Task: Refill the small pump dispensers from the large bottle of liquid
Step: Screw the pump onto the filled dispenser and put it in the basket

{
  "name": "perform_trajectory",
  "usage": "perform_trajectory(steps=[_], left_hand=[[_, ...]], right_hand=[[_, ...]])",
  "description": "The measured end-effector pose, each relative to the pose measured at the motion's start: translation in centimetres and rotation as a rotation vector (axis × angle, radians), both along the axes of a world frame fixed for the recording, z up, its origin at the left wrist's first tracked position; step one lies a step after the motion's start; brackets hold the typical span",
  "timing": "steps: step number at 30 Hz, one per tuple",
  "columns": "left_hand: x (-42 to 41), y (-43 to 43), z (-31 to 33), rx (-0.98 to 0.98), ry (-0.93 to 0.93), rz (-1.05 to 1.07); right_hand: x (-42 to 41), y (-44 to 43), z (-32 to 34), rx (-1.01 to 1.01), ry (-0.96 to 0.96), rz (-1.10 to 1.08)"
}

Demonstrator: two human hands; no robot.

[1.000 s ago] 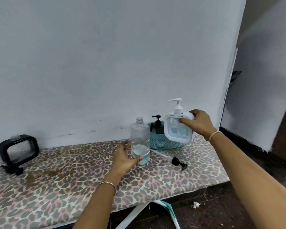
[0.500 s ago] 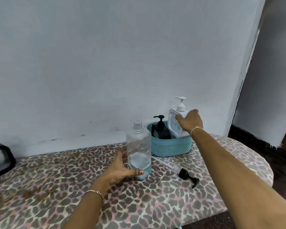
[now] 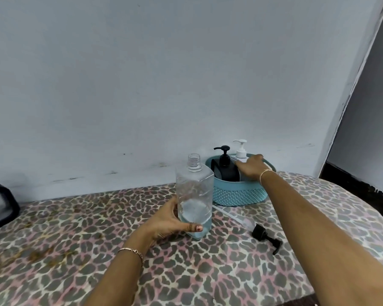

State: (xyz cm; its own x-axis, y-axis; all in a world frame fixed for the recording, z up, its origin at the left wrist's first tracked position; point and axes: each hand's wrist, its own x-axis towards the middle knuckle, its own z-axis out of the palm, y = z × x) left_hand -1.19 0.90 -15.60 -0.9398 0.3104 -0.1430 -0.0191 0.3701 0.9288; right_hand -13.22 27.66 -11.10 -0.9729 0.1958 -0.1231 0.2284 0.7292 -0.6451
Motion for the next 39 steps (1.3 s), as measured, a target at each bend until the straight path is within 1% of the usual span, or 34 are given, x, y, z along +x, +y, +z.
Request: perform_trajectory(steps=[2,4,12,18,21,24,26,29,35,39], left_hand=[[0.0,0.0,-0.1,0.010,-0.003,0.005],[0.1,0.0,-0.2,0.014,-0.007,0.008],[0.1,-0.1,-0.3,0.052,-0.037,0.012],[0.4,0.0,-0.5,0.071,-0.041,0.033],[0.8,0.1,-0.4,0.051,-0.029,0.051],[1.6,0.2,-0.1,0.041,-0.019,0.085],[2.2,0.1,0.1,0.014,-0.006,0.103],[3.9,-0.3,0.7,-0.020,0.030,0.140],[8.3,-1.6,1.4,0.081,0.094,0.281],[11.6,-3.7,1.0,0.023,0.141,0.379]], right_hand=[[0.4,-0.2,0.5,-0.080,-0.006,-0.018],[0.5,-0.3,0.5,-0.090,-0.020,-0.022],[1.0,-0.8,0.6,0.107,-0.016,0.029],[1.5,-1.0,0.6,0.150,-0.002,0.042],[2.2,-1.3,0.7,0.188,0.086,0.033],[4.1,-2.1,1.3,0.257,0.252,-0.095],[5.8,-2.8,1.7,0.282,0.368,-0.131],[8.9,-4.1,2.0,0.248,0.493,-0.096],[15.3,-7.5,1.0,0.092,0.575,-0.042],[20.8,-10.6,-0.9,-0.057,0.634,-0.031]])
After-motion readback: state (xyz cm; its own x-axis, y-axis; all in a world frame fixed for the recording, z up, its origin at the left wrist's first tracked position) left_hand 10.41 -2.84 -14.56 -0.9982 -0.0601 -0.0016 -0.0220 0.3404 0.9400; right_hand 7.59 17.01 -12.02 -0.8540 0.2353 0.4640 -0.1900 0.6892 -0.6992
